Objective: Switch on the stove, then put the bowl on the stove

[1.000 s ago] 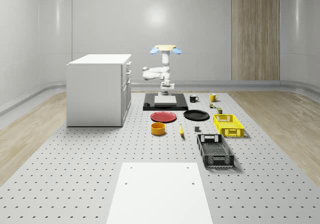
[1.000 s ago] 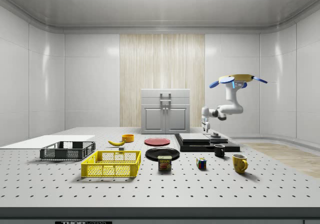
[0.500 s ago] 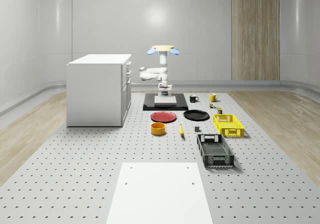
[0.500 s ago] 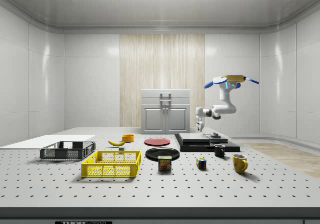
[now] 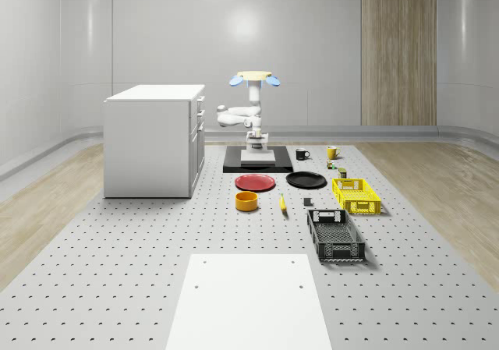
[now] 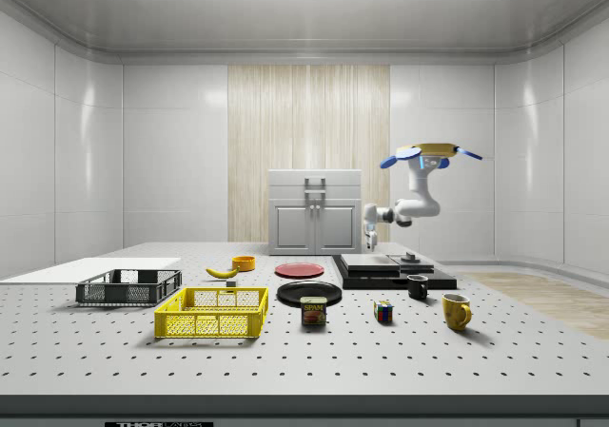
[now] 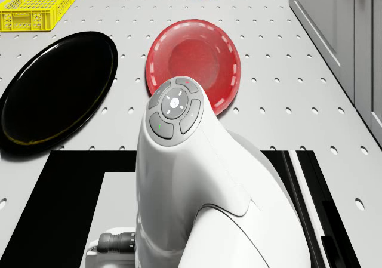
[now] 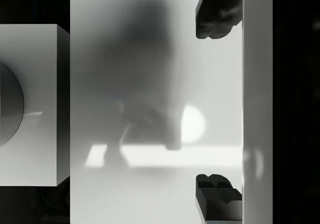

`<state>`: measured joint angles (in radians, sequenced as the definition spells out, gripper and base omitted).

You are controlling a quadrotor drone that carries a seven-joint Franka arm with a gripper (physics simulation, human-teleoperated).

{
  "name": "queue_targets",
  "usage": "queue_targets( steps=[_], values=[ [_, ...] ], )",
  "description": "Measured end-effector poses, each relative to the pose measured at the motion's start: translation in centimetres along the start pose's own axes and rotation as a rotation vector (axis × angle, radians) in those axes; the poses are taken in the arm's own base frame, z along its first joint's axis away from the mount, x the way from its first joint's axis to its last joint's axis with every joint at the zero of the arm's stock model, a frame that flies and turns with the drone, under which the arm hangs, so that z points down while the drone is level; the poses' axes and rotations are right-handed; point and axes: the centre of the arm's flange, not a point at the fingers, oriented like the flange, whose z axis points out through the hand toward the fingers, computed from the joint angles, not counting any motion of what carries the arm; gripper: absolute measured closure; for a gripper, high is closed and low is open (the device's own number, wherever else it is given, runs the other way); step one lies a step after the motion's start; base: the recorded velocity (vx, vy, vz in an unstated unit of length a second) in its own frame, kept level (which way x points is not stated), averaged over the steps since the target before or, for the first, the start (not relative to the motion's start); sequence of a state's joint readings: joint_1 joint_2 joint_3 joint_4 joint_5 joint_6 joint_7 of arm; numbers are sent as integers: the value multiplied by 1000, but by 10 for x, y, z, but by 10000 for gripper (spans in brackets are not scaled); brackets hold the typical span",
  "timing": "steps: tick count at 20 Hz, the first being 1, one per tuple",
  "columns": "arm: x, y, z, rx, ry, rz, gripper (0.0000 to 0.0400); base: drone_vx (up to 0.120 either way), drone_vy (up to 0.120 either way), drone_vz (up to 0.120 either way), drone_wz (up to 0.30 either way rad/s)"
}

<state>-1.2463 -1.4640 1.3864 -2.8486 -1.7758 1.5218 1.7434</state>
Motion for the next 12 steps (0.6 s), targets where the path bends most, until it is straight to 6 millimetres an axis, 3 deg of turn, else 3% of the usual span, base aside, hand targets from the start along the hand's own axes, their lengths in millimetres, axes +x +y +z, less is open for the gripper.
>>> queue_targets(
  steps=[12],
  values=[
    [0, 0, 0, 0, 0, 0, 0, 120, 0, 0, 0]
  ],
)
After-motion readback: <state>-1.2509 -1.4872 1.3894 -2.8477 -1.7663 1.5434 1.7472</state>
